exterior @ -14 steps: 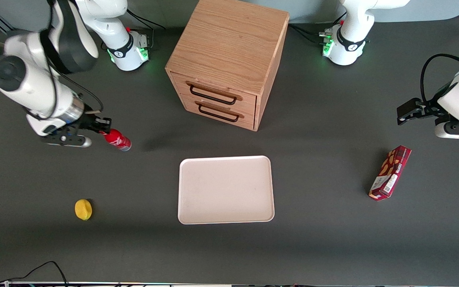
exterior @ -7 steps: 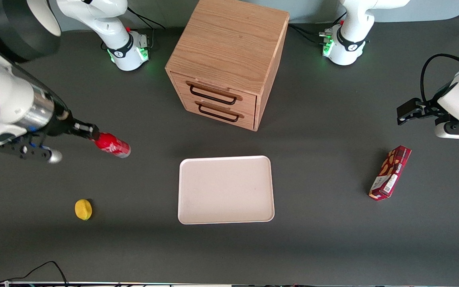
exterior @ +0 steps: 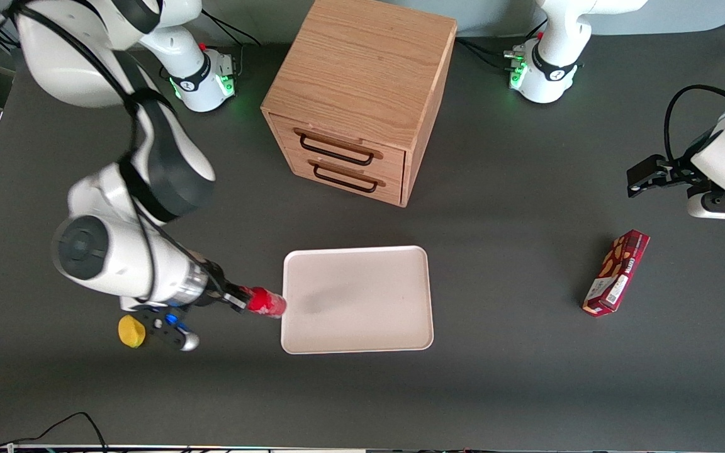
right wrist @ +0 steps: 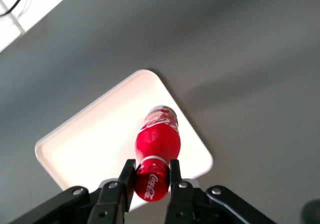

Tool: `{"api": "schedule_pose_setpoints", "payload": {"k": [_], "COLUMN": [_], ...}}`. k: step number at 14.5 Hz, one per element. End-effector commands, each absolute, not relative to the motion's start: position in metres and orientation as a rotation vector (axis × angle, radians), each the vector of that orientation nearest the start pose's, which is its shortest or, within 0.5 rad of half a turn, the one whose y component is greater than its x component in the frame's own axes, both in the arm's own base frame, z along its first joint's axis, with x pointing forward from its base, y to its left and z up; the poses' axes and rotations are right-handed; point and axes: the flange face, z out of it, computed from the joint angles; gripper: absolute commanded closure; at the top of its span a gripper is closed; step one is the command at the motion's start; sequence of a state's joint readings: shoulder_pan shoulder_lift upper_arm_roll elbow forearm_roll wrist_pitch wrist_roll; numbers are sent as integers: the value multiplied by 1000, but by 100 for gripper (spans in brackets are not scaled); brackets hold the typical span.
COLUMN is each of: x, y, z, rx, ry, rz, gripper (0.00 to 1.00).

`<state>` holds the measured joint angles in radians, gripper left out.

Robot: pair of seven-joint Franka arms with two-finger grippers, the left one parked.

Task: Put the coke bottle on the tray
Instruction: 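Carry the held bottle over to the pink tray's edge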

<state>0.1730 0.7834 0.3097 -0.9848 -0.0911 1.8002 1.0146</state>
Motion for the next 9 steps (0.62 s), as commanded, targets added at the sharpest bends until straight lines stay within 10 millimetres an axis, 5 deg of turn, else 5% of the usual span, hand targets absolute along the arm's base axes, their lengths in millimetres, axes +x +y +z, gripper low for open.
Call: {"api": "schedule_pose_setpoints", "payload": {"k": [1, 4, 5, 6, 9], "x": [730, 730, 730, 730, 724], "y": [288, 306, 308, 307, 305], "z": [388, 359, 355, 355, 371], "rx": [-2815, -2839, -2840, -2850, -2864], "ry": [1015, 1019, 1014, 1003, 993], "rz": [-22, -74, -71, -76, -39], "gripper": [100, 100, 68, 1, 0]}}
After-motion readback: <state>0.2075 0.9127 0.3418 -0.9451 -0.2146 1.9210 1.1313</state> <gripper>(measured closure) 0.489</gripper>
